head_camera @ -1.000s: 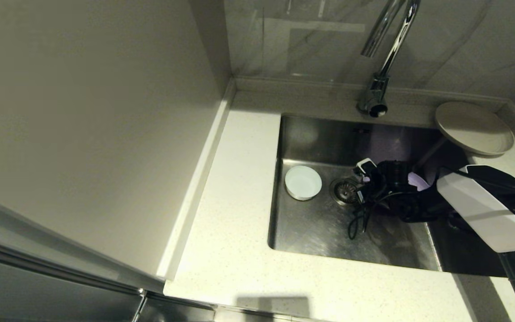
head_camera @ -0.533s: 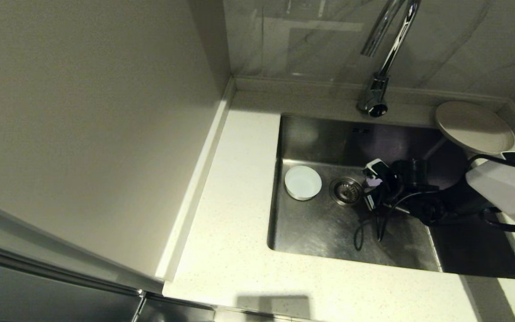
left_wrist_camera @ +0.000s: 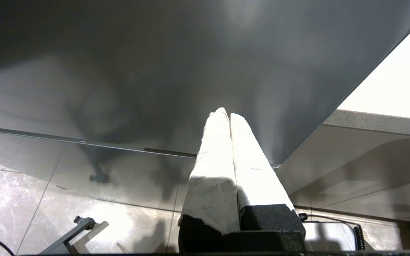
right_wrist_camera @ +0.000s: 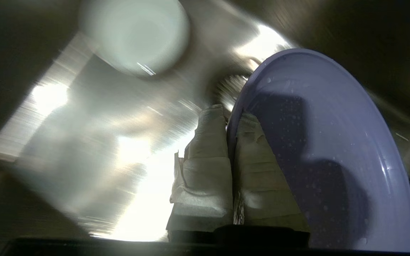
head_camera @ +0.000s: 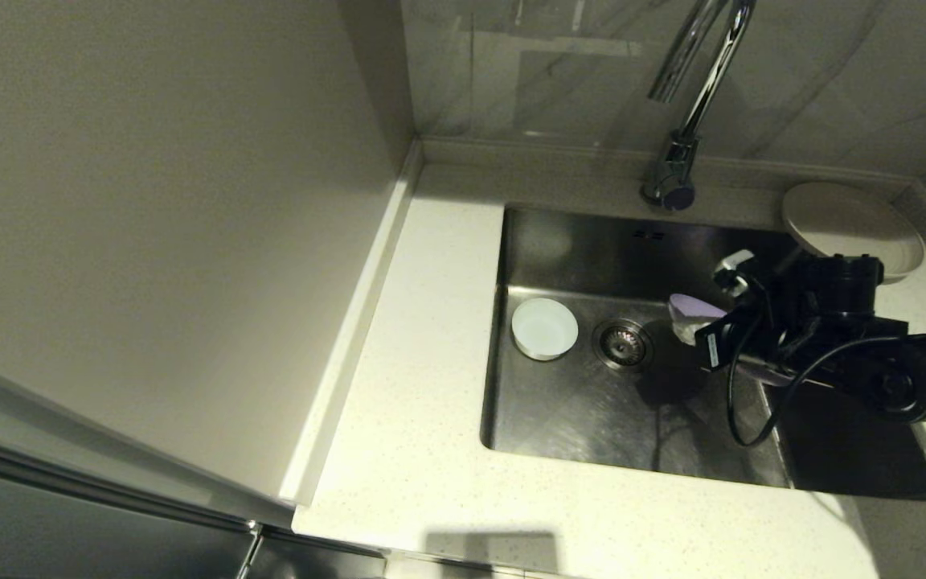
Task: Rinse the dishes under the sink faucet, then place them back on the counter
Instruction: Put a plate back to the table from the sink
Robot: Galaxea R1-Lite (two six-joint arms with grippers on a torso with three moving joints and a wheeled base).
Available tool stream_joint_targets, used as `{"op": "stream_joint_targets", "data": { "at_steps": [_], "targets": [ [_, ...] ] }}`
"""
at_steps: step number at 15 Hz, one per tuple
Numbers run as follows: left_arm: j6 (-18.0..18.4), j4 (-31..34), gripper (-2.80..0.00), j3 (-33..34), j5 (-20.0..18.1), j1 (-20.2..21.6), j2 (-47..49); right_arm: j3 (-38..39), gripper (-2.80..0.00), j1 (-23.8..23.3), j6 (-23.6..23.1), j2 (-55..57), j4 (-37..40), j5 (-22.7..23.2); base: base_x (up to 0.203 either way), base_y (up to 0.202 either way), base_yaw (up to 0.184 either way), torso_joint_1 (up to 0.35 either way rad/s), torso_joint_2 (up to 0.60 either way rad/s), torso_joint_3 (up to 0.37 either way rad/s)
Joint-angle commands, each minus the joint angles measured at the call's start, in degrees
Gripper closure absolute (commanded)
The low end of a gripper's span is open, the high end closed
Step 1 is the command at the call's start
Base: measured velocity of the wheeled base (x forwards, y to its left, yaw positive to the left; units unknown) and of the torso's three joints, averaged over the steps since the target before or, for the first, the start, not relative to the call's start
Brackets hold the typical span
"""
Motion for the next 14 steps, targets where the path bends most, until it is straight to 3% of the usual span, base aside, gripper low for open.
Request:
{"op": "stream_joint_targets", "data": {
  "at_steps": [1,4,7,9,14],
  "targets": [
    [-0.03,-0.02,0.0,0.0,0.03,0.0,-0.09,-3.86,0.0,0.59,8.8,-8.15,4.93,6.2,0.0,0.0,0.0,0.0,0.0,0.0],
    [-0.03,-0.02,0.0,0.0,0.03,0.0,-0.09,-15.53,0.0,1.31,17.48,-12.06,27.76,9.51,0.0,0.0,0.0,0.0,0.0,0.0],
    [-0.03,-0.02,0.0,0.0,0.03,0.0,-0.09,-24.46,0.0,1.5,22.41,-13.48,52.86,10.49,0.0,0.0,0.0,0.0,0.0,0.0],
    [-0.03,-0.02,0.0,0.0,0.03,0.0,-0.09,-24.64,0.0,1.54,26.36,-14.55,58.73,10.58,0.0,0.0,0.0,0.0,0.0,0.0],
    [-0.03,-0.02,0.0,0.0,0.03,0.0,-0.09,-22.41,0.0,1.54,26.17,-19.1,60.71,10.15,0.0,0.0,0.0,0.0,0.0,0.0]
  ]
}}
